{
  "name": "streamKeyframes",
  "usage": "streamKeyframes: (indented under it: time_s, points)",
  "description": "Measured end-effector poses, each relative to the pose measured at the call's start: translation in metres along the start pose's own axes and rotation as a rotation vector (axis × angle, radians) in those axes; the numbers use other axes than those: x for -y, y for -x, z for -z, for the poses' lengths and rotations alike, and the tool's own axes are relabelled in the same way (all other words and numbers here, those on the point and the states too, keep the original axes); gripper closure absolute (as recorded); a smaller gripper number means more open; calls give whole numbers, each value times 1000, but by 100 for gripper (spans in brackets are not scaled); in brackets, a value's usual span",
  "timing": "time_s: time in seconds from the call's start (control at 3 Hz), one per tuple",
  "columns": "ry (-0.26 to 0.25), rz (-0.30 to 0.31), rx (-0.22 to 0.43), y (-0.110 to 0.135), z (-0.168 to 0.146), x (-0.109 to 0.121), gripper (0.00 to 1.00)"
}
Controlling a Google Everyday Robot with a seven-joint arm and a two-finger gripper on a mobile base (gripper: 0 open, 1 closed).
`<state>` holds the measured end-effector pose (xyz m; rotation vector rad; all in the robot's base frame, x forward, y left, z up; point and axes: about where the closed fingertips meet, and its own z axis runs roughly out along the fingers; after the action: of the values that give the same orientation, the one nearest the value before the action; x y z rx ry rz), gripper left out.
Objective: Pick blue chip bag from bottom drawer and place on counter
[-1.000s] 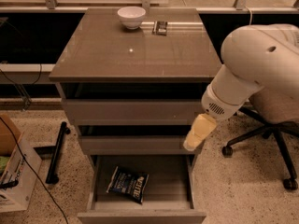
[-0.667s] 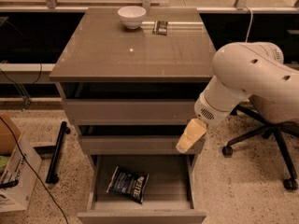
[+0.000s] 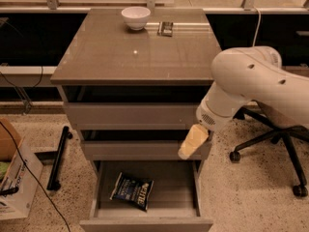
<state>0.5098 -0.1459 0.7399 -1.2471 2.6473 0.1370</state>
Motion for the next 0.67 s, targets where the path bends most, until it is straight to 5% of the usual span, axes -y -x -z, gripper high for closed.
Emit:
streamKeyframes:
  time_s: [0.67]
  points:
    - [76, -167, -31, 7, -86, 5, 0]
